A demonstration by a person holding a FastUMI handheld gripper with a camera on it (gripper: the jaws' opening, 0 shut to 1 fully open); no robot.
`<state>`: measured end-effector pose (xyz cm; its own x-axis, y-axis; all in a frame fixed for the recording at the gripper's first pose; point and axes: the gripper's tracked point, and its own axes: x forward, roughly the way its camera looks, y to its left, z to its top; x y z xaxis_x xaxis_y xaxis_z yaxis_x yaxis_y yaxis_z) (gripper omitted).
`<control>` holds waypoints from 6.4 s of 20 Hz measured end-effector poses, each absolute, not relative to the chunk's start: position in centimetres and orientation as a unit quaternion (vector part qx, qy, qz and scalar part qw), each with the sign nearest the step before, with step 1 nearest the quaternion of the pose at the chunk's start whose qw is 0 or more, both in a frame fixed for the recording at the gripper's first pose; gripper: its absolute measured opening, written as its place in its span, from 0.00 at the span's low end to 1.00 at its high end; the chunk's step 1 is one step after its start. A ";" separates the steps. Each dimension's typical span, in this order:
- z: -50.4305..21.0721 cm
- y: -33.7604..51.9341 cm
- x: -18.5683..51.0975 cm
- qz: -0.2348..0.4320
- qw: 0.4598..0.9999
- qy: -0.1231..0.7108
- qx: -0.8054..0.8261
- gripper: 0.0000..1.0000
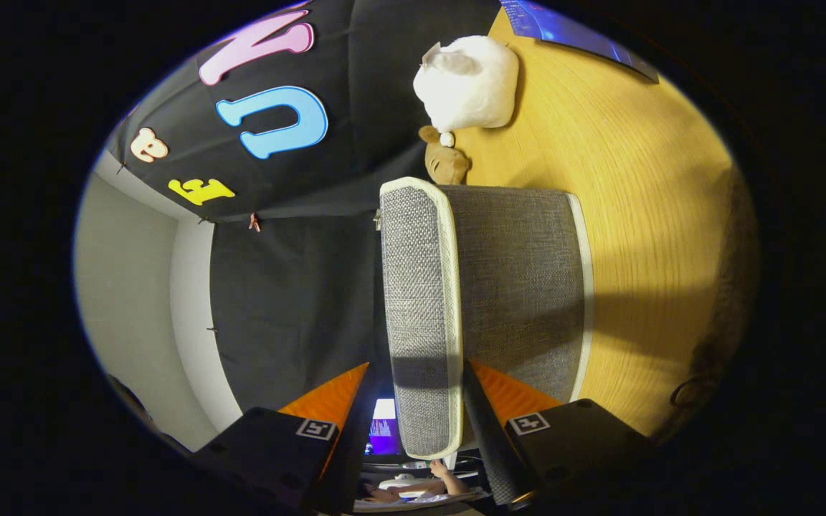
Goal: Open the storage box then place both shoes into the box .Put the left shoe in first, then the right shoe, with the right side of both shoes facing outward in a uniform manner.
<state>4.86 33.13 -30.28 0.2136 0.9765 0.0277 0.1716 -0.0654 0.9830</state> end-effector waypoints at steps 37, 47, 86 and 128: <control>-9.6 55.3 8.5 0.456 0.626 0.388 0.499 0.10; -10.5 52.8 9.4 0.431 0.685 0.364 0.461 0.73; -45.2 14.3 2.6 0.077 0.882 0.465 0.031 0.64; -25.7 40.0 9.5 -0.011 0.878 0.428 0.213 0.05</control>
